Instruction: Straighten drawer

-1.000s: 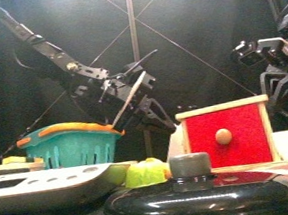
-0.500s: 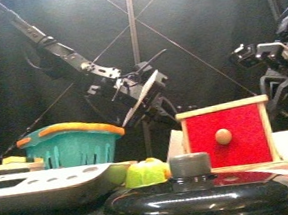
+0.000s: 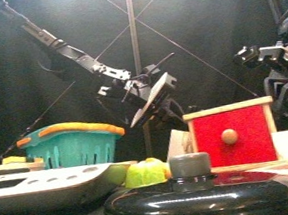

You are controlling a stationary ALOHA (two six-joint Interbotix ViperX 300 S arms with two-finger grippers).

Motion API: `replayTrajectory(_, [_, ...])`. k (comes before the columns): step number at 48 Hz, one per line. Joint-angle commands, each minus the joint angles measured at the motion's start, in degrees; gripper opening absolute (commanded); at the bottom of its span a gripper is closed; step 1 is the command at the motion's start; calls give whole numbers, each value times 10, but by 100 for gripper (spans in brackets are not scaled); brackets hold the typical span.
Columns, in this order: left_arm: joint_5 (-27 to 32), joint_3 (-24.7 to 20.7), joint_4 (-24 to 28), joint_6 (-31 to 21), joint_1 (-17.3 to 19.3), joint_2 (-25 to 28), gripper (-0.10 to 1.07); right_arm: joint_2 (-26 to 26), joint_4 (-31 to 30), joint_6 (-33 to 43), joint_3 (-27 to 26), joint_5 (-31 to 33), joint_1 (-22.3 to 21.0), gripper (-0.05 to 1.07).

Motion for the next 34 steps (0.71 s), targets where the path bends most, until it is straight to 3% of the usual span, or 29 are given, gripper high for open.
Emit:
replayTrajectory(1, [1, -17, 2, 1, -25, -11, 31, -9, -2, 0, -11, 18, -4, 35])
replayTrajectory(34, [2, -44, 3, 2, -28, 4, 31, -27, -24, 0, -12, 14, -35, 35])
